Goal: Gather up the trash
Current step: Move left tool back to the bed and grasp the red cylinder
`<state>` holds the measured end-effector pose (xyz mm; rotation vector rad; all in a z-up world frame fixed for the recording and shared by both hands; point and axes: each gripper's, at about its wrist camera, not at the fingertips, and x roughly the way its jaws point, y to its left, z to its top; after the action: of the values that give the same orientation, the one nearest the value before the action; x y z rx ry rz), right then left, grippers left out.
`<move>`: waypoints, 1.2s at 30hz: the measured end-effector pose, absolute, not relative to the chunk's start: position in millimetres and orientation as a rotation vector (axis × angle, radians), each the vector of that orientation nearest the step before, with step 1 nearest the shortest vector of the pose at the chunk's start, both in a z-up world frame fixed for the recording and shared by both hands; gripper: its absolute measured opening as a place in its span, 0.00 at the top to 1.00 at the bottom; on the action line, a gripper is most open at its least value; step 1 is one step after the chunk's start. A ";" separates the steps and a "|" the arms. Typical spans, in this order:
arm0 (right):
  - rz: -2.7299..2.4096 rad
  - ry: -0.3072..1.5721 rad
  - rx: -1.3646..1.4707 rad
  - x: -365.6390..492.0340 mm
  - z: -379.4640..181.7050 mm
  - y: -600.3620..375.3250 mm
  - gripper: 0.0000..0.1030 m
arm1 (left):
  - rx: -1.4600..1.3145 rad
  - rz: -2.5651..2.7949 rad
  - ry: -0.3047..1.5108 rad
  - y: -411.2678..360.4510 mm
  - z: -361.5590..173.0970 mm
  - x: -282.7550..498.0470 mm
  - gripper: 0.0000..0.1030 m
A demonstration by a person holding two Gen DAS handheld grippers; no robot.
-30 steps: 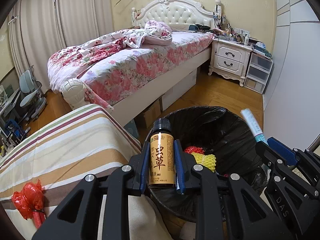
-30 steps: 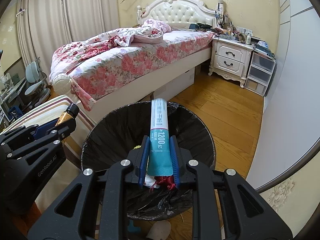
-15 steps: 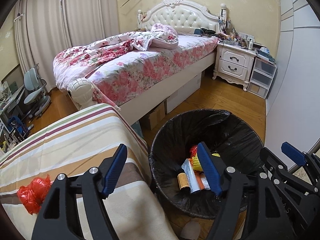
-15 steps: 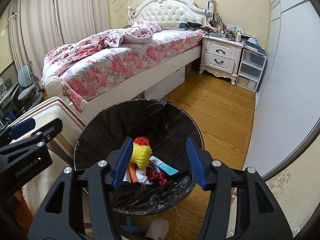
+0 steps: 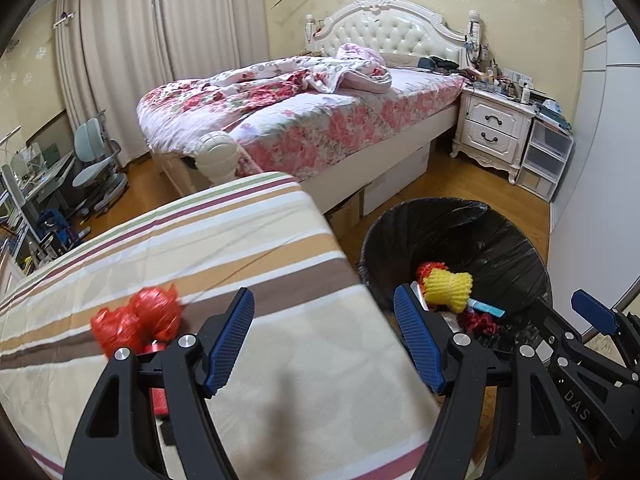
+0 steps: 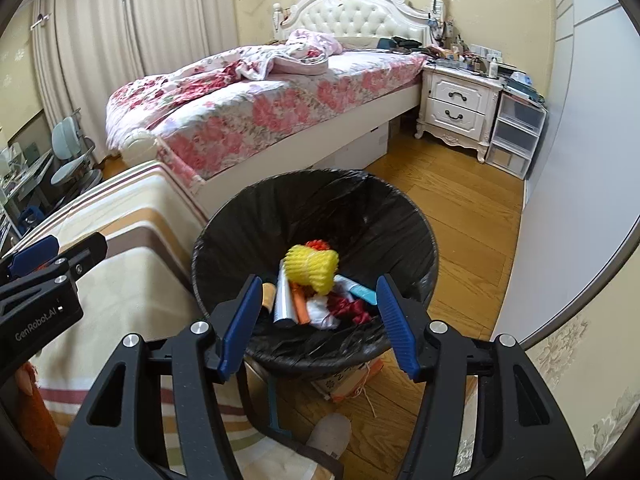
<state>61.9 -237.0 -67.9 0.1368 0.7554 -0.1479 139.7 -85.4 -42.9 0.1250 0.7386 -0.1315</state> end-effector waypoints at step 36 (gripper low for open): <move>0.031 0.769 0.047 41.3 -56.0 -151.7 0.43 | -0.082 -0.010 0.886 17.7 -67.5 113.9 0.54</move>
<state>41.3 -151.7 -56.0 0.0466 0.7693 0.0305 113.9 17.7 -67.5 -0.0825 0.8862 -0.0103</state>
